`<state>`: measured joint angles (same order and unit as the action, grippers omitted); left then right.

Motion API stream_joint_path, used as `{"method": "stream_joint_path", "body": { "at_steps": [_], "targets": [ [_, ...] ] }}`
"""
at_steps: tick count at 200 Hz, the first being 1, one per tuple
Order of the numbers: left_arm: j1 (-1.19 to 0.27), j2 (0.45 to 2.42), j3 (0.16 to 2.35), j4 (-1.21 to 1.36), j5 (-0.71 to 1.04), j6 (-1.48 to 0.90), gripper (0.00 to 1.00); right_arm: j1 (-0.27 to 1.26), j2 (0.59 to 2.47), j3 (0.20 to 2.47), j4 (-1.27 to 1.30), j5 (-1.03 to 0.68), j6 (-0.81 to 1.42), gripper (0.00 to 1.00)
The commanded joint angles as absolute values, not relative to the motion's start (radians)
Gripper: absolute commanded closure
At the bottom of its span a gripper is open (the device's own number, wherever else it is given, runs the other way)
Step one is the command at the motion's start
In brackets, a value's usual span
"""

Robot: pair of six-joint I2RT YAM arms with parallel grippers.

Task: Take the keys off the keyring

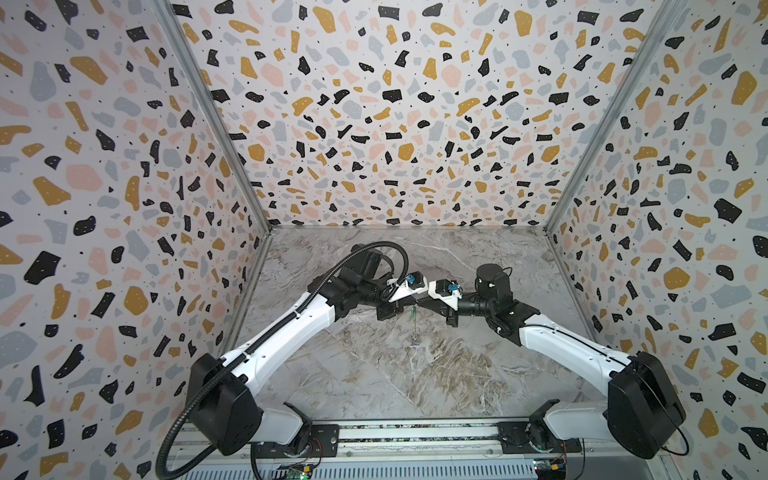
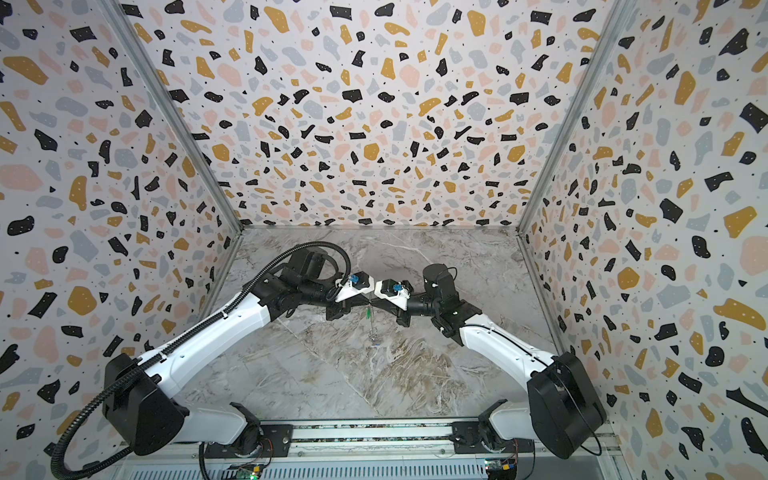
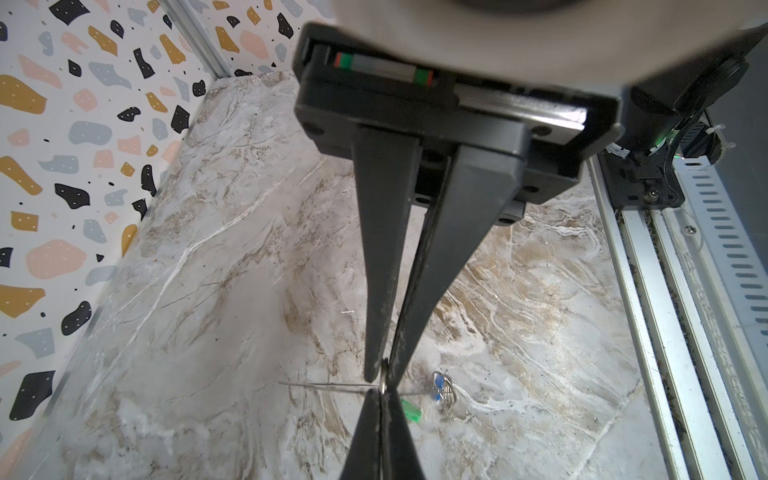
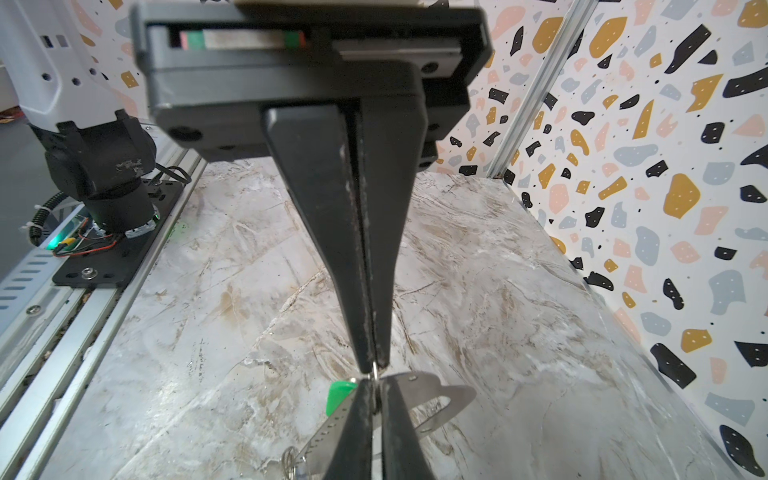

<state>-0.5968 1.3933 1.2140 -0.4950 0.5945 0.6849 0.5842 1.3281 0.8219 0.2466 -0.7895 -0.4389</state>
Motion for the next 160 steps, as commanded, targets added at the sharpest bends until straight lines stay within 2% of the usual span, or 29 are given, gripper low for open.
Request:
{"method": "stream_joint_path", "body": {
  "at_steps": [1, 41, 56, 70, 78, 112, 134, 160],
  "targets": [
    [-0.603, 1.369, 1.227, -0.456, 0.627, 0.695, 1.00, 0.595, 1.333, 0.860, 0.240, -0.803, -0.432, 0.91],
    [-0.603, 1.366, 1.216, -0.453, 0.620, 0.701, 1.00, 0.594, 1.319, 0.850, 0.264, -0.802, -0.429, 1.00],
    [-0.603, 1.364, 1.208, -0.448, 0.611, 0.708, 1.00, 0.594, 1.312, 0.841, 0.291, -0.805, -0.412, 1.00],
    [-0.596, 1.348, 1.191, -0.442, 0.593, 0.724, 0.81, 0.593, 1.310, 0.831, 0.319, -0.812, -0.391, 1.00],
    [-0.581, 1.329, 1.162, -0.412, 0.613, 0.744, 0.76, 0.592, 1.310, 0.824, 0.342, -0.821, -0.375, 1.00],
    [-0.491, 1.213, 0.954, -0.065, 0.794, 0.598, 0.77, 0.591, 1.318, 0.791, 0.452, -0.866, -0.310, 1.00],
    [-0.486, 1.151, 0.854, 0.077, 0.785, 0.544, 0.78, 0.591, 1.321, 0.776, 0.505, -0.878, -0.277, 1.00],
    [-0.487, 1.131, 0.818, 0.111, 0.785, 0.525, 0.79, 0.592, 1.326, 0.769, 0.552, -0.896, -0.248, 1.00]
  ]
}}
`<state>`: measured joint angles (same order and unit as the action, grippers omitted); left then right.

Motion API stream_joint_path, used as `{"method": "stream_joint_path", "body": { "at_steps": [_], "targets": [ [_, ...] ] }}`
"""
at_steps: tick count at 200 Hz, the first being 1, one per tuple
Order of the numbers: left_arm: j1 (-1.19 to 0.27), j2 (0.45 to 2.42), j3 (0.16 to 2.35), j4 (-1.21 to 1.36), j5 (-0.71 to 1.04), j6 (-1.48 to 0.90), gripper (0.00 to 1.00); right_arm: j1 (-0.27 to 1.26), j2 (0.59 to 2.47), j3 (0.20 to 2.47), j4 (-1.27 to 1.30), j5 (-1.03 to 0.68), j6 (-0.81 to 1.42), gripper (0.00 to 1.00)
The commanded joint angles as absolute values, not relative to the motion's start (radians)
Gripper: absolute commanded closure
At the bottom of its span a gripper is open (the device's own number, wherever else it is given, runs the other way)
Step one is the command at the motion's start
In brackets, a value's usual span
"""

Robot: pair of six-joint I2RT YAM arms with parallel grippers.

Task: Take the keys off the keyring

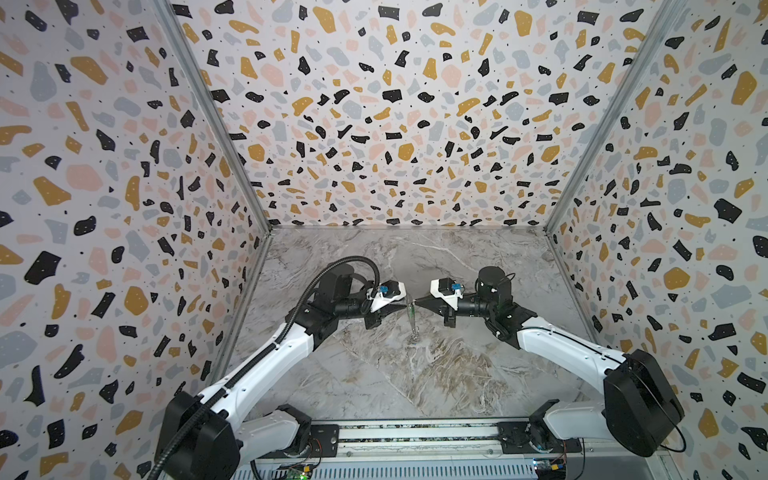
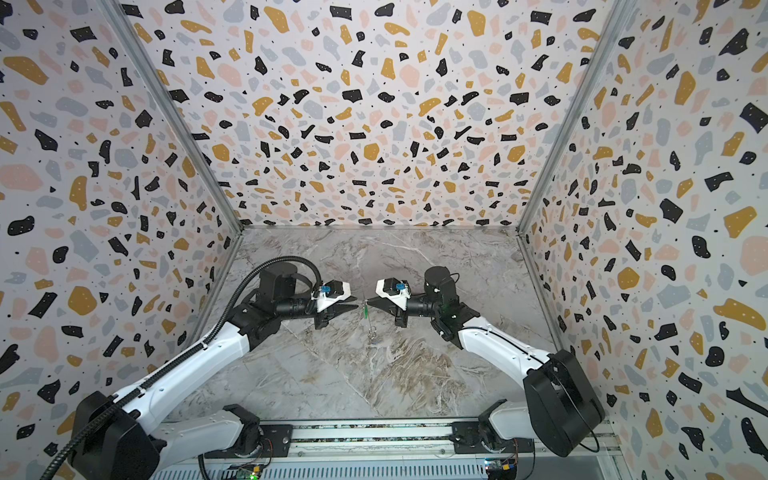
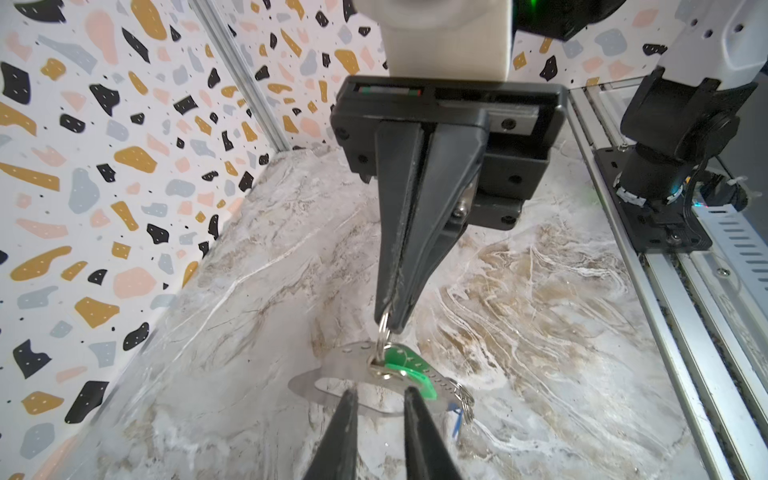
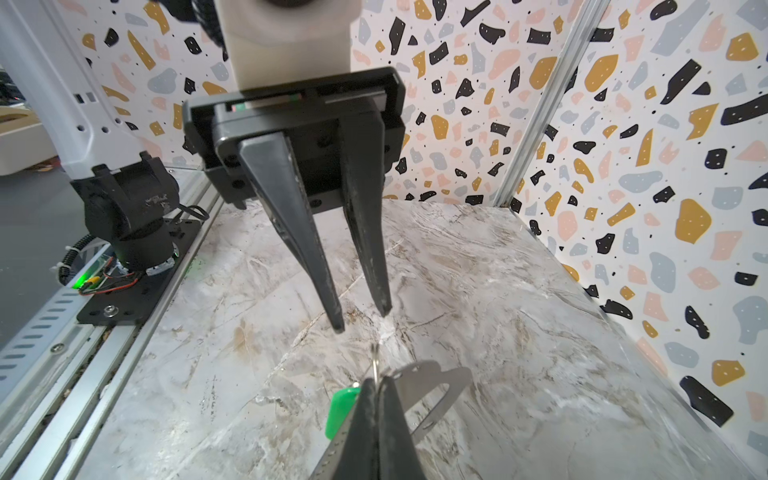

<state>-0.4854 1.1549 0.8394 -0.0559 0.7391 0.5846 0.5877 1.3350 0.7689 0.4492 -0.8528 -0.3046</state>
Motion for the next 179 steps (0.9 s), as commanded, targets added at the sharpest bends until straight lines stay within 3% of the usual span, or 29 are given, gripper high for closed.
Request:
{"method": "stream_joint_path", "body": {
  "at_steps": [1, 76, 134, 179],
  "targets": [
    [-0.487, 1.131, 0.817, 0.111, 0.787, 0.523, 0.79, 0.591, 1.327, 0.770, 0.552, -0.898, -0.248, 1.00],
    [-0.486, 1.149, 0.796, 0.167, 0.810, 0.474, 0.79, 0.591, 1.347, 0.772, 0.593, -0.927, -0.211, 1.00],
    [-0.488, 1.167, 0.833, 0.067, 0.808, 0.549, 0.79, 0.592, 1.356, 0.775, 0.621, -0.927, -0.186, 1.00],
    [-0.488, 1.165, 0.828, 0.092, 0.813, 0.534, 0.85, 0.595, 1.365, 0.781, 0.609, -0.928, -0.186, 1.00]
  ]
}}
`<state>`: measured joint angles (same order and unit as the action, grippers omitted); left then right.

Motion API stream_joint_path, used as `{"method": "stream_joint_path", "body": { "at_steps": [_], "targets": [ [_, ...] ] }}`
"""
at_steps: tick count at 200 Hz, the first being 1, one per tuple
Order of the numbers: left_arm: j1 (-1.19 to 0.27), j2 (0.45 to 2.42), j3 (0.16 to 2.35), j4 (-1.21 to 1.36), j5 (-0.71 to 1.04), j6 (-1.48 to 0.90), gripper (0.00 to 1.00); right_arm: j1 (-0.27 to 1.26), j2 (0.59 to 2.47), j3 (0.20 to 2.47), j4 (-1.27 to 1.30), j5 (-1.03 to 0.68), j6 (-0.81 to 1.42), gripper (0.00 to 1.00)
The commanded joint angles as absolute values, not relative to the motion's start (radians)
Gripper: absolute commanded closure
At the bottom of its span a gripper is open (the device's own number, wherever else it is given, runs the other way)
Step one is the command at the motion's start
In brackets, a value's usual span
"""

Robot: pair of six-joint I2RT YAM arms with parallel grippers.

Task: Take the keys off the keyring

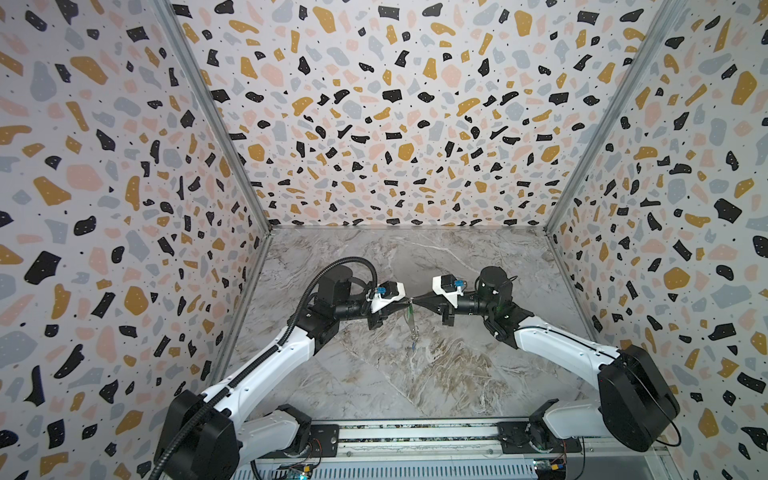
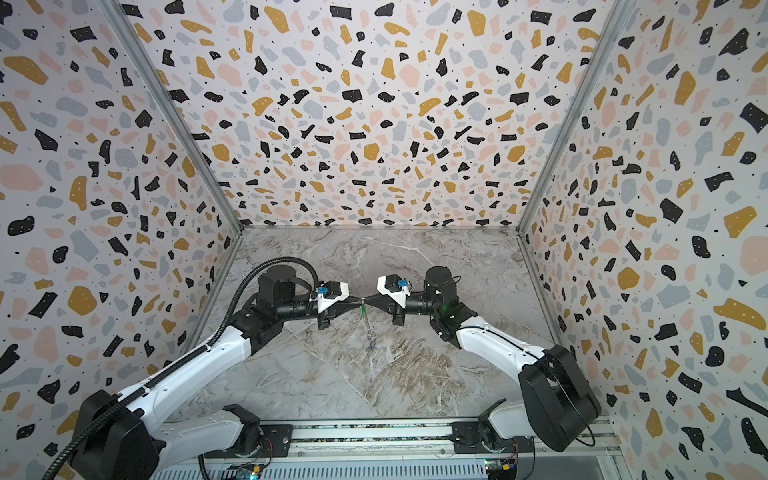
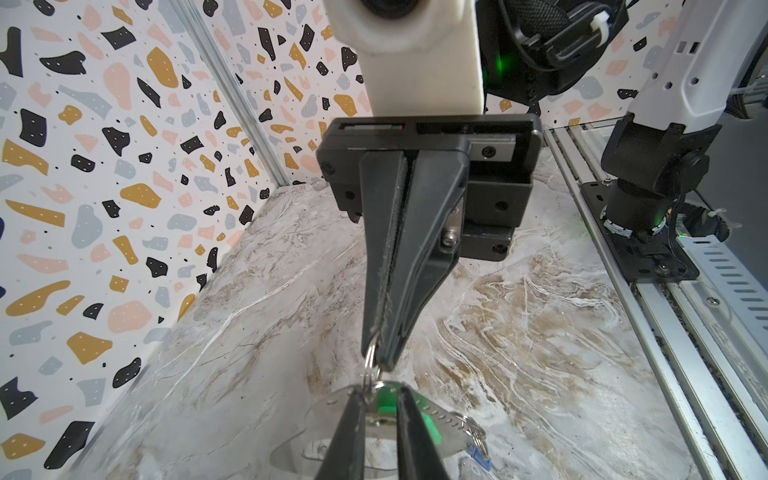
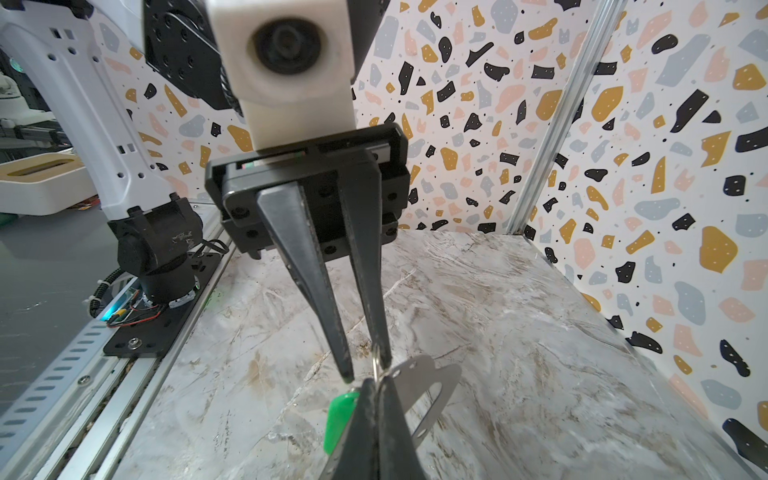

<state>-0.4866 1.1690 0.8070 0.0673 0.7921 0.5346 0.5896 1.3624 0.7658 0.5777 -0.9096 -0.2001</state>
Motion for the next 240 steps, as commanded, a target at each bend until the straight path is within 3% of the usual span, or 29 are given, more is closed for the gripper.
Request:
{"method": "stream_joint_path", "body": {
  "at_steps": [1, 45, 75, 85, 116, 141, 192, 240],
  "targets": [
    [-0.488, 1.165, 0.828, 0.093, 0.812, 0.534, 0.85, 0.596, 1.365, 0.782, 0.609, -0.928, -0.186, 1.00],
    [-0.488, 1.171, 0.830, 0.110, 0.822, 0.523, 0.86, 0.605, 1.376, 0.789, 0.600, -0.930, -0.192, 1.00],
    [-0.488, 1.186, 0.840, 0.096, 0.839, 0.533, 1.00, 0.609, 1.373, 0.789, 0.604, -0.924, -0.191, 1.00],
    [-0.488, 1.190, 0.846, 0.077, 0.839, 0.548, 1.00, 0.610, 1.368, 0.785, 0.609, -0.918, -0.190, 0.99],
    [-0.488, 1.202, 0.888, -0.002, 0.831, 0.586, 1.00, 0.608, 1.354, 0.794, 0.532, -0.875, -0.238, 0.79],
    [-0.488, 1.238, 0.977, -0.170, 0.803, 0.652, 1.00, 0.585, 1.309, 0.788, 0.451, -0.819, -0.296, 0.72],
    [-0.500, 1.312, 1.132, -0.369, 0.754, 0.668, 1.00, 0.566, 1.253, 0.854, 0.160, -0.758, -0.477, 0.68],
    [-0.543, 1.352, 1.225, -0.497, 0.663, 0.699, 1.00, 0.571, 1.252, 0.854, 0.175, -0.755, -0.469, 0.72]
  ]
}}
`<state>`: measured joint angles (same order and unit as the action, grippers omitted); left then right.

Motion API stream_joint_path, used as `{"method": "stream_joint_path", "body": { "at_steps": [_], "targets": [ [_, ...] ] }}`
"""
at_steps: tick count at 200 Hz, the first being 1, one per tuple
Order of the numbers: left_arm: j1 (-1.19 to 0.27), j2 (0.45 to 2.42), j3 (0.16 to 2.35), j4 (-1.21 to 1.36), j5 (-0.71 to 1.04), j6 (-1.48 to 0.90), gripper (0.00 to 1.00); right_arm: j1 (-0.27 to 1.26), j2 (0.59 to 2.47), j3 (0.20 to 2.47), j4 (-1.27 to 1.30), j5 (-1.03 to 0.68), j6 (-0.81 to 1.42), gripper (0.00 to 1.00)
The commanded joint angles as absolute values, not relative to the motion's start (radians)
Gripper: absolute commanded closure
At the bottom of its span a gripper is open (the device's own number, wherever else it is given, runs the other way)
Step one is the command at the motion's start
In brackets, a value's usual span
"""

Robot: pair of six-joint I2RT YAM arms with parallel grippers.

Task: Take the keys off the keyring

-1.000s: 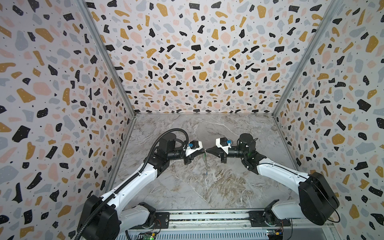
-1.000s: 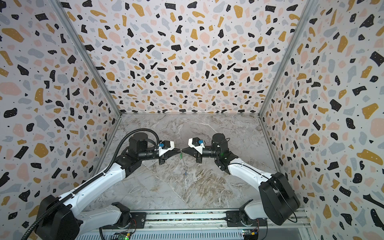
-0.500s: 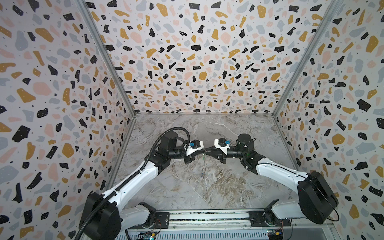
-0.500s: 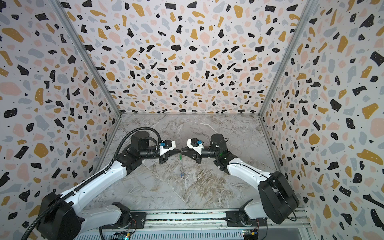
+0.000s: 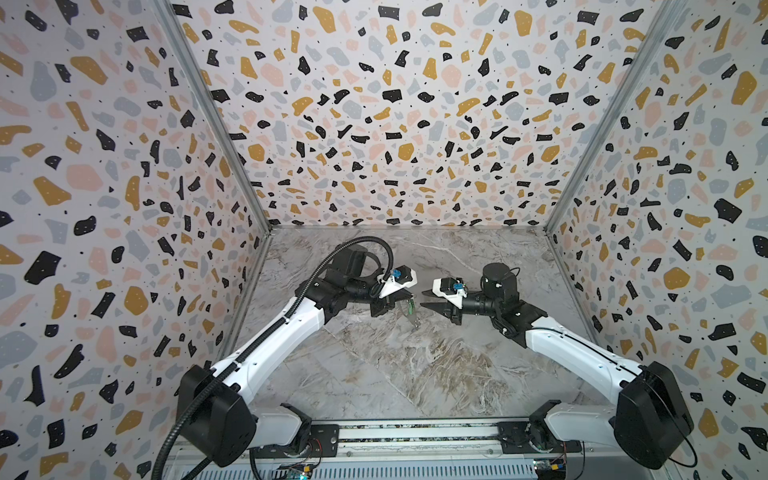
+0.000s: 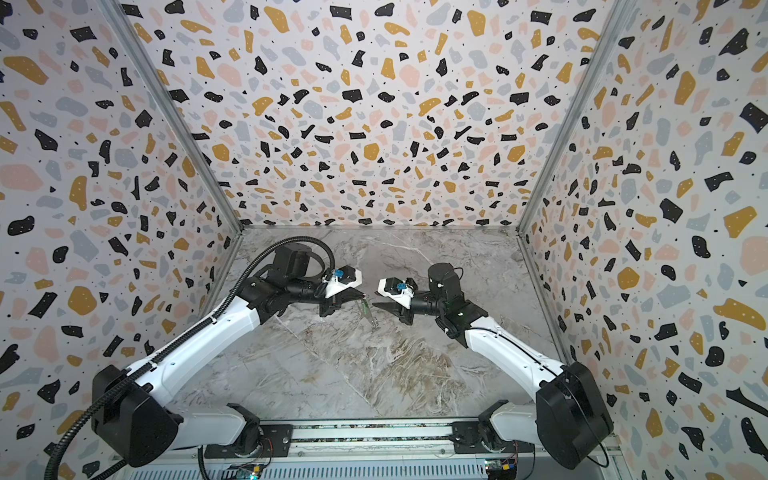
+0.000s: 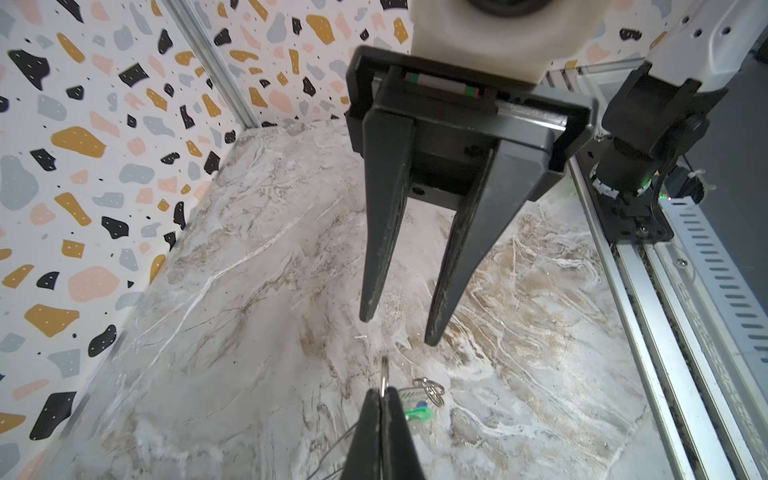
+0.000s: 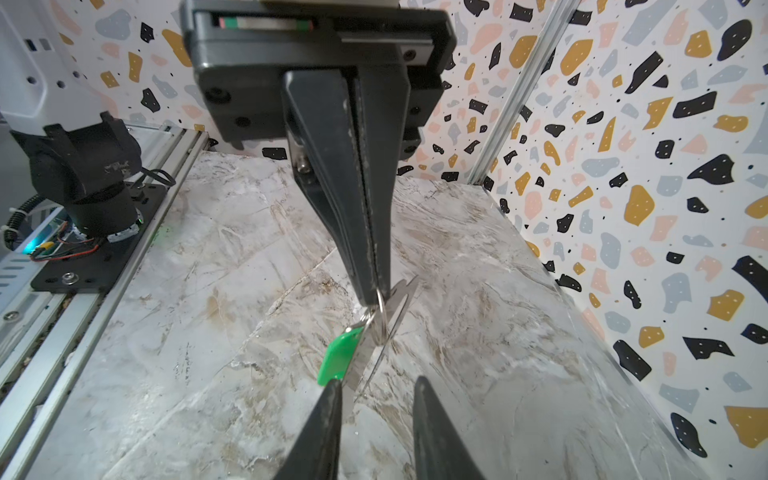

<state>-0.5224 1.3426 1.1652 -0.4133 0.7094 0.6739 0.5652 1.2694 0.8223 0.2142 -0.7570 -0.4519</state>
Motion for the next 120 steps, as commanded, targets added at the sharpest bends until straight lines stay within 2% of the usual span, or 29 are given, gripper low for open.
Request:
{"method": "stream_joint_path", "body": {
  "at_steps": [1, 33, 69, 94, 120],
  "targets": [
    [-0.544, 1.353, 1.226, -0.499, 0.661, 0.699, 1.00, 0.573, 1.253, 0.854, 0.176, -0.756, -0.468, 0.72],
    [-0.563, 1.369, 1.264, -0.538, 0.632, 0.685, 1.00, 0.593, 1.280, 0.855, 0.206, -0.770, -0.456, 0.77],
    [-0.569, 1.387, 1.291, -0.558, 0.616, 0.659, 1.00, 0.602, 1.295, 0.842, 0.267, -0.790, -0.412, 0.79],
    [-0.569, 1.390, 1.301, -0.536, 0.590, 0.616, 1.00, 0.605, 1.295, 0.829, 0.262, -0.764, -0.385, 0.71],
    [-0.569, 1.410, 1.330, -0.526, 0.578, 0.571, 1.00, 0.624, 1.280, 0.779, 0.327, -0.682, -0.322, 0.67]
  ]
}}
